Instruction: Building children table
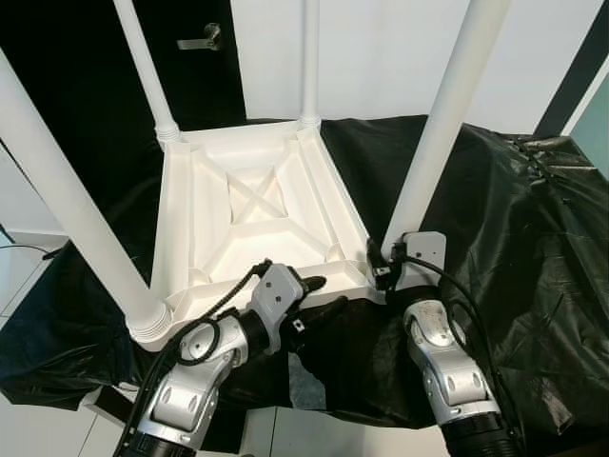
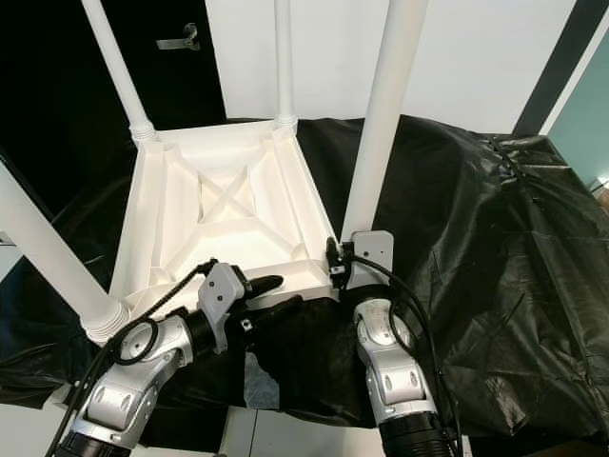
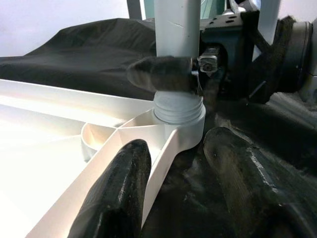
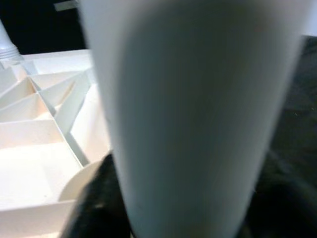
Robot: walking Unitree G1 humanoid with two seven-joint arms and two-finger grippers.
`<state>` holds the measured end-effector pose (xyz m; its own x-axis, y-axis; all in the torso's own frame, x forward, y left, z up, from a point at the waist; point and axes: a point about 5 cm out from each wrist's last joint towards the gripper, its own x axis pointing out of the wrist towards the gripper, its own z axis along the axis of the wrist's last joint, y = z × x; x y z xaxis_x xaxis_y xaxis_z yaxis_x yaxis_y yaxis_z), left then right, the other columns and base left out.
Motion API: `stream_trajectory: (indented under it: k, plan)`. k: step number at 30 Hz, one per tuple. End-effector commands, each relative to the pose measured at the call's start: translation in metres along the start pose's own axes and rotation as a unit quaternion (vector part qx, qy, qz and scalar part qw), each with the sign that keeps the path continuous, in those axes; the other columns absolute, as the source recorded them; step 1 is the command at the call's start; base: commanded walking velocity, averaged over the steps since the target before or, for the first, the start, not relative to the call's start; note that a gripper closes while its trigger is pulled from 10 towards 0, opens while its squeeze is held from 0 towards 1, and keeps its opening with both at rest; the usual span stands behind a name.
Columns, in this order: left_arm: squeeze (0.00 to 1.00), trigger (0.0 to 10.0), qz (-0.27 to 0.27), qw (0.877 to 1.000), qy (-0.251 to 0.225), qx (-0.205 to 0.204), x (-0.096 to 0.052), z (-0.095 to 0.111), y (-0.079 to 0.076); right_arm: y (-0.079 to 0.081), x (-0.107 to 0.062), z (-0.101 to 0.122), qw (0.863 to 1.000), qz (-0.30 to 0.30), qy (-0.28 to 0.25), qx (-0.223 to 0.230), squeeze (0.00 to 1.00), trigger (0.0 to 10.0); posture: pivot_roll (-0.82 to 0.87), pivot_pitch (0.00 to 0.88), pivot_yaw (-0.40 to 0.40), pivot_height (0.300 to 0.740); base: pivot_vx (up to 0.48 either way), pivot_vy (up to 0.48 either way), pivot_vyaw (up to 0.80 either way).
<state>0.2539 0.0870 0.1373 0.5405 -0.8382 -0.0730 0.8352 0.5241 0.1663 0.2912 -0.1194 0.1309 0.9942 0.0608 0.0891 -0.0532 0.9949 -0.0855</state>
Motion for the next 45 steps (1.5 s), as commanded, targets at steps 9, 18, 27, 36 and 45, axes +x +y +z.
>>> stream_trajectory:
  k: [9, 18, 27, 36, 45]
  plan:
    - [0.0, 10.0, 0.022, 1.0, 0.005, 0.0, -0.001, -0.001, 0.002, -0.015, -0.008, 0.003, 0.999, 0.043, -0.016, 0.002, 1.0, 10.0, 0.03, 0.0, -0.009, 0.74, 0.0, 0.0, 0.0]
    - [0.0, 10.0, 0.011, 1.0, 0.004, 0.006, 0.002, 0.0, 0.004, -0.039, 0.001, 0.008, 0.967, 0.251, -0.013, -0.045, 0.0, 10.0, 0.02, 0.0, 0.003, 0.74, 0.0, 0.0, 0.0]
    - [0.0, 10.0, 0.017, 1.0, 0.004, 0.01, 0.001, 0.0, 0.006, -0.031, 0.019, 0.006, 0.932, 0.358, 0.011, -0.058, 0.0, 9.2, 0.05, 0.0, -0.013, 0.74, 0.0, 0.0, 0.0]
    - [0.0, 10.0, 0.024, 1.0, 0.003, 0.009, 0.0, 0.0, 0.005, -0.025, 0.024, 0.002, 0.922, 0.381, 0.016, -0.06, 0.0, 0.0, 0.06, 0.0, -0.028, 0.74, 0.0, 0.0, 0.0]
    - [0.0, 10.0, 0.024, 1.0, 0.002, 0.008, 0.002, 0.0, 0.004, -0.03, 0.023, -0.001, 0.925, 0.376, 0.016, -0.049, 0.0, 0.0, 0.05, 0.0, -0.026, 0.74, 0.0, 0.0, 0.0]
